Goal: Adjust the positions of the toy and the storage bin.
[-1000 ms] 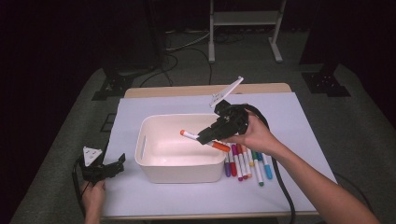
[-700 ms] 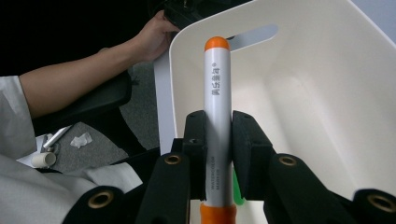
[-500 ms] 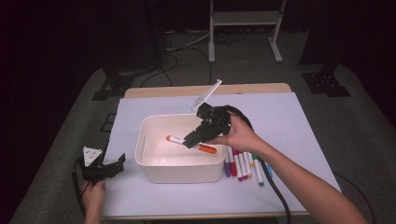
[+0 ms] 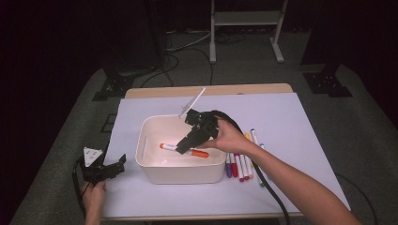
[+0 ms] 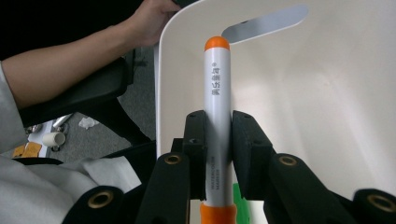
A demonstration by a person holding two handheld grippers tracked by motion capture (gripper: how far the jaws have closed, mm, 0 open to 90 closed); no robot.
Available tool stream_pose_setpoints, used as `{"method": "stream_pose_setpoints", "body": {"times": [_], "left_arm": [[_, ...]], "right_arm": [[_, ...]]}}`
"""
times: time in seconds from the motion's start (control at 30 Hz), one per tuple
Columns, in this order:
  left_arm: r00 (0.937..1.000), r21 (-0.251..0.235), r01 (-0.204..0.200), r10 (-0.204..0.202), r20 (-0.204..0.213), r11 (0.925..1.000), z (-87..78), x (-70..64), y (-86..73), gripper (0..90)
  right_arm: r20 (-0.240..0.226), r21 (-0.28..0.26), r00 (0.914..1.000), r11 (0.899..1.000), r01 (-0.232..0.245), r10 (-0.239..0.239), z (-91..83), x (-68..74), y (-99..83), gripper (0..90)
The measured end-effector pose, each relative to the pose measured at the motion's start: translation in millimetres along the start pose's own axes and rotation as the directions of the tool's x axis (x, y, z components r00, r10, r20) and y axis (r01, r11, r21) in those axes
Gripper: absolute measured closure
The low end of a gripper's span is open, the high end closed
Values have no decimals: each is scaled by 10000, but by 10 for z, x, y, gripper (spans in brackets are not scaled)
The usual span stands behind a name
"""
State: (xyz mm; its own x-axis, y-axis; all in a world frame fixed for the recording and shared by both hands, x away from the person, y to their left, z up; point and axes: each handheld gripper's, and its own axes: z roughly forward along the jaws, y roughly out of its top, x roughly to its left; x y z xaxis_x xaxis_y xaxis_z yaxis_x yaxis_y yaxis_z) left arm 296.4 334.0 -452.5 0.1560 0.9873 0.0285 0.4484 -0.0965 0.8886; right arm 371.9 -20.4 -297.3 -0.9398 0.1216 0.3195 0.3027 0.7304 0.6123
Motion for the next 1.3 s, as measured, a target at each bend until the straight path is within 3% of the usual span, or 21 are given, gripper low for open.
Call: {"method": "stream_pose_setpoints", "body": {"times": [0.73,1.07,1.13,1.3], "left_arm": [[10000,-27,28,-27,41,10000,-2,9,0,0],[10000,-60,33,-32,55,10000,-2,8,-1,0],[10000,-66,38,-38,57,10000,-1,9,-2,0],[10000,-42,28,-28,57,10000,-3,9,-1,0]], "right_arm": [[-231,1136,9997,9935,-33,60,457,-118,-3,754],[-178,1550,9998,9879,67,-40,553,-110,-6,750],[-135,1613,9999,9869,5,17,557,-113,-7,714],[80,1400,10000,9901,-44,34,463,-101,-14,672]]}}
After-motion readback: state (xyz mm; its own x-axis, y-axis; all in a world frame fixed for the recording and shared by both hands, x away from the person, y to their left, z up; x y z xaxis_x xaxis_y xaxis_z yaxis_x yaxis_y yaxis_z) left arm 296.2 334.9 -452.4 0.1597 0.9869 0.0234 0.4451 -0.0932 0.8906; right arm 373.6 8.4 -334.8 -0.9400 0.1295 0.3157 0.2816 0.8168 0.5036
